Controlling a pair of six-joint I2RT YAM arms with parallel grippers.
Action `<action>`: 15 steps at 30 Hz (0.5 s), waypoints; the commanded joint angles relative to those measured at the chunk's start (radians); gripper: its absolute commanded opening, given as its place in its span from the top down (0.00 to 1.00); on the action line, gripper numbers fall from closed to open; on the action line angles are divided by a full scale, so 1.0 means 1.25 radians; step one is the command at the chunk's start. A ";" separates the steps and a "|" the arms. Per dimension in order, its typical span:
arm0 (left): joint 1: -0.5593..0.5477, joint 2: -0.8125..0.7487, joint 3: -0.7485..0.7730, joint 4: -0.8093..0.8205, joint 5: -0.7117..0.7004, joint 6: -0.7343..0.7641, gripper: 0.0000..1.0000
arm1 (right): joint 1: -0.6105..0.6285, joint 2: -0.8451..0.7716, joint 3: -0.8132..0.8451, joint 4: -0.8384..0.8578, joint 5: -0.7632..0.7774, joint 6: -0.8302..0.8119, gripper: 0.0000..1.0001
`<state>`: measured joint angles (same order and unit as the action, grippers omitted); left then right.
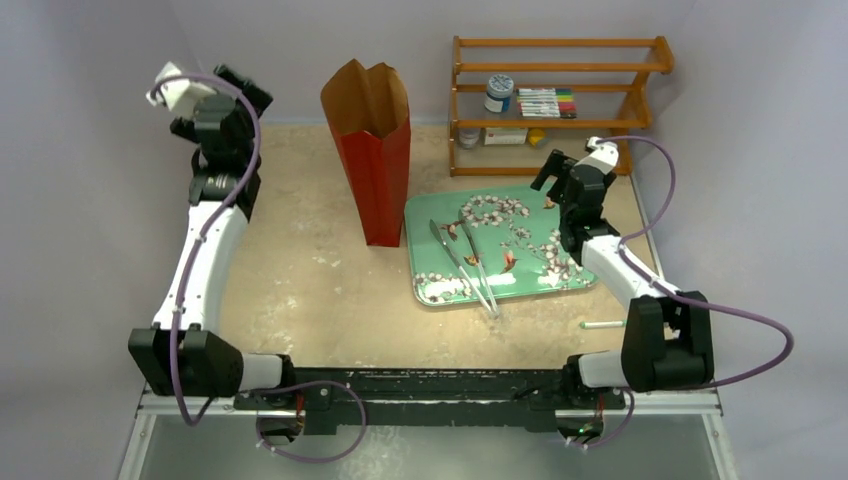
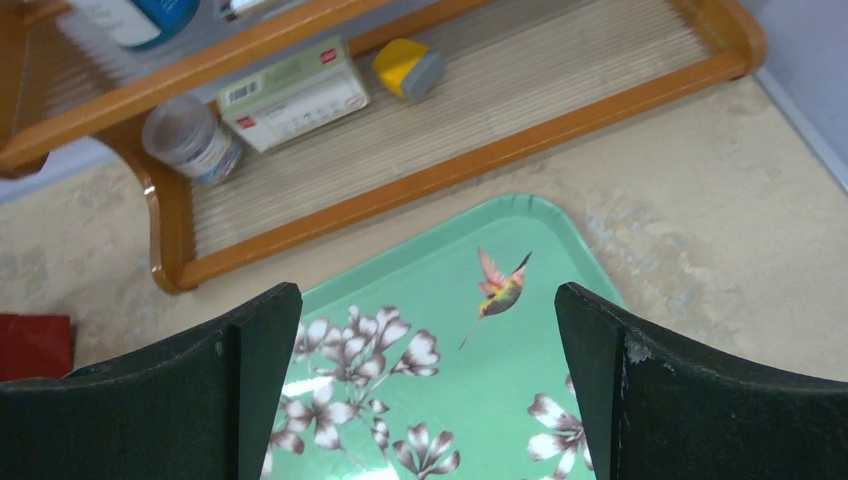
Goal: Take the fake bread out of the paper bag
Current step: Adjust the paper bag at the center of the board.
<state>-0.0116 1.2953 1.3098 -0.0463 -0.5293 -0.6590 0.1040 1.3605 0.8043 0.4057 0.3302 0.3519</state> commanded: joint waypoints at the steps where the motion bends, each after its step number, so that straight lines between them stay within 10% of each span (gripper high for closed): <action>1: -0.037 0.072 0.191 -0.102 0.090 0.027 0.00 | 0.034 0.001 0.030 0.008 0.001 -0.026 0.00; 15: -0.152 0.274 0.519 -0.408 0.218 0.154 0.04 | 0.089 0.008 0.060 -0.054 0.054 -0.080 0.00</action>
<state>-0.1665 1.5867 1.8664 -0.4217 -0.2989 -0.5411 0.1921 1.3701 0.8196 0.3370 0.3569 0.2935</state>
